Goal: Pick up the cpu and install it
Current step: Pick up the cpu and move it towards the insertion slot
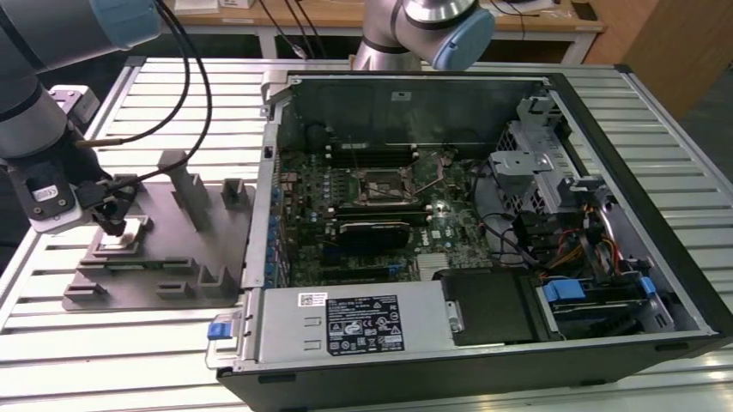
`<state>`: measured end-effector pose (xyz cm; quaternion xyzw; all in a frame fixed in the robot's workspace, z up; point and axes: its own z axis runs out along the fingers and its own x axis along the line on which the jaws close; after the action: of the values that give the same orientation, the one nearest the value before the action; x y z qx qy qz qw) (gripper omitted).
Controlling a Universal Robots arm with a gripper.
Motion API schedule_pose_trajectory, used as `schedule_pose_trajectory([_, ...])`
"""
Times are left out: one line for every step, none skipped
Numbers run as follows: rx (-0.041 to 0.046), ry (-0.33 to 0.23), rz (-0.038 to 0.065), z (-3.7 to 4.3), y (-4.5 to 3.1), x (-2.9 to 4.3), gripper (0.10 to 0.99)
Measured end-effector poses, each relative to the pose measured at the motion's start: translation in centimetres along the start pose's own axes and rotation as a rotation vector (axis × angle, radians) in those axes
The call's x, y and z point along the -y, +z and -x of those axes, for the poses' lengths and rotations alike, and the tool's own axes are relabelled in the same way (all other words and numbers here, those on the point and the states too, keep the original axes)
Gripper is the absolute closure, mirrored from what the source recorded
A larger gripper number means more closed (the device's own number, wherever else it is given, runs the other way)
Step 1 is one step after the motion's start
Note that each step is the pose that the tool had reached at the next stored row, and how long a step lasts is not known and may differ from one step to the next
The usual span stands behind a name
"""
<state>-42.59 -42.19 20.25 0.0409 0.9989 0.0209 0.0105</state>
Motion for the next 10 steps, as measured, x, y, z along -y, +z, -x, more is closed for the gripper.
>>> schedule_pose_trajectory([0.0001, 0.0, 0.0, 0.0, 0.0, 0.0, 0.918])
schedule_pose_trajectory([0.0, 0.0, 0.0, 0.0, 0.0, 0.0, 0.918])
schedule_pose_trajectory([0.0, 0.0, 0.0, 0.0, 0.0, 0.0, 0.855])
schedule_pose_trajectory([0.0001, 0.0, 0.0, 0.0, 0.0, 0.0, 0.792])
schedule_pose_trajectory([0.0001, 0.0, 0.0, 0.0, 0.0, 0.0, 0.733])
schedule_pose_trajectory([0.0, 0.0, 0.0, 0.0, 0.0, 0.0, 0.733])
schedule_pose_trajectory([0.0001, 0.0, 0.0, 0.0, 0.0, 0.0, 0.678])
schedule_pose_trajectory([0.0001, 0.0, -0.001, 0.0, 0.0, 0.0, 0.678])
schedule_pose_trajectory([0.0001, 0.0, -0.001, 0.0, 0.0, 0.0, 0.62])
schedule_pose_trajectory([0.0001, 0.0, -0.001, 0.0, 0.0, 0.0, 0.561])
